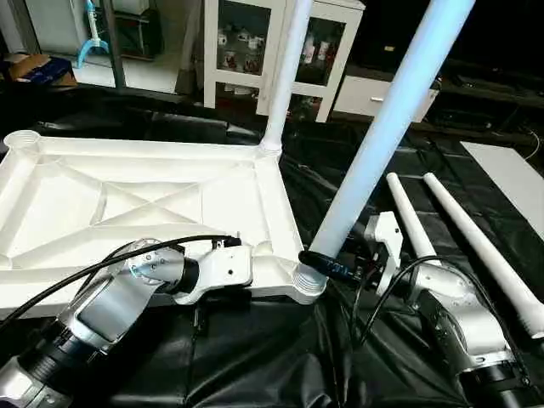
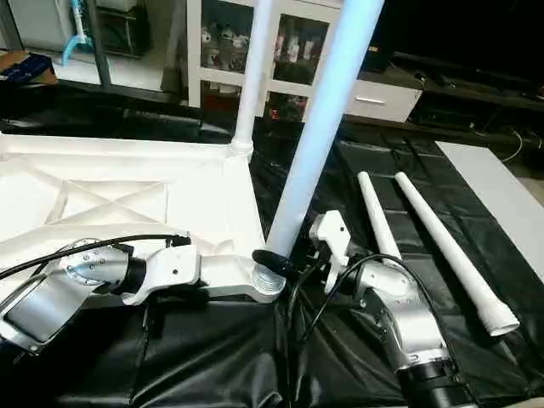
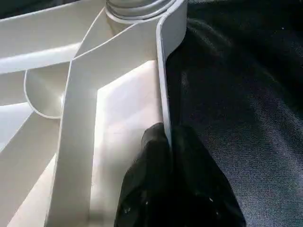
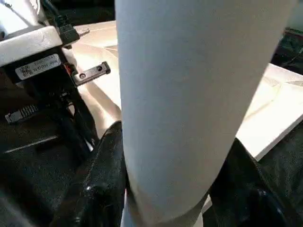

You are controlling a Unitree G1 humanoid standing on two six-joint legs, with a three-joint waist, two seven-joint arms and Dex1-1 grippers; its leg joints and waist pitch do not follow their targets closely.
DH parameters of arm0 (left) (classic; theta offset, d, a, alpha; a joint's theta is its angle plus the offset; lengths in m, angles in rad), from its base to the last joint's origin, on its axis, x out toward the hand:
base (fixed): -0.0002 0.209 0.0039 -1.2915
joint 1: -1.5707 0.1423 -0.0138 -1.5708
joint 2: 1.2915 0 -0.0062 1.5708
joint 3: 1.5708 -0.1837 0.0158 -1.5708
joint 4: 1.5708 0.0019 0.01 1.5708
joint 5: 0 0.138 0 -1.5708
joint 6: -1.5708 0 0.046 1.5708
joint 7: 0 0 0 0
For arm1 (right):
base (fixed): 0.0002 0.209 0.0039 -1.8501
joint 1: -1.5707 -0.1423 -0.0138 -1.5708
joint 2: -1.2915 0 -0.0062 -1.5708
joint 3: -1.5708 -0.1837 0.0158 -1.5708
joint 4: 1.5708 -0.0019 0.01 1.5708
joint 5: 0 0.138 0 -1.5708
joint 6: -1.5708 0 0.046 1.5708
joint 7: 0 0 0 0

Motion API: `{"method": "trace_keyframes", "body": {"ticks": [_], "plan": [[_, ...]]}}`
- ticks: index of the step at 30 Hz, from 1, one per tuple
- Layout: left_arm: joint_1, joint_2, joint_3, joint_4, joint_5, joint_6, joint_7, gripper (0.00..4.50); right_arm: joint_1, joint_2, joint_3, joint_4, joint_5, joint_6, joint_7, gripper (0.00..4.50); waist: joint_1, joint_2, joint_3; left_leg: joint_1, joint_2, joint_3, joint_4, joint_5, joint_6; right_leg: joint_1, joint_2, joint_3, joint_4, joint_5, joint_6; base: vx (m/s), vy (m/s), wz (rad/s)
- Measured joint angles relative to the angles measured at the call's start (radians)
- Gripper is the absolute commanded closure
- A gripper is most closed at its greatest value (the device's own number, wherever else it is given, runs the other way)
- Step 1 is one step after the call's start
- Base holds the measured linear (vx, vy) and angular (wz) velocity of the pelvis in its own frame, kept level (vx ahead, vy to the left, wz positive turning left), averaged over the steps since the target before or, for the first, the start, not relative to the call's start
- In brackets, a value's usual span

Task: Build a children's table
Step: Insert table leg to table base

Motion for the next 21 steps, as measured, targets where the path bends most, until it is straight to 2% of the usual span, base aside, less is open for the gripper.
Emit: {"method": "trace_keyframes", "body": {"ticks": [4, 8, 21], "plan": [[0.000, 0.000, 0.000, 0.000, 0.000, 0.000, 0.000, 4.50, 0.000, 0.000, -0.007, 0.000, 0.016, 0.026, -0.002, 2.62, 0.000, 0.000, 0.000, 0.000, 0.000, 0.000, 0.000, 0.000, 0.000, 0.000, 0.000, 0.000, 0.000, 0.000, 0.000, 0.000, 0.000, 0.00], [0.000, 0.000, -0.001, 0.004, 0.000, 0.000, 0.000, 4.50, -0.016, -0.003, -0.015, 0.001, 0.033, 0.089, -0.007, 2.62, -0.001, -0.002, -0.002, 0.002, 0.000, 0.000, 0.000, 0.000, 0.000, 0.002, 0.000, 0.000, 0.000, 0.000, 0.000, 0.000, 0.000, 0.00], [0.000, 0.000, -0.004, 0.008, 0.008, 0.001, 0.002, 4.50, -0.061, -0.008, -0.023, 0.033, 0.058, 0.171, -0.011, 2.62, -0.003, -0.005, -0.004, 0.007, 0.000, -0.001, 0.000, 0.000, 0.000, 0.000, 0.000, 0.000, 0.000, -0.001, 0.001, 0.000, 0.000, 0.00]]}}
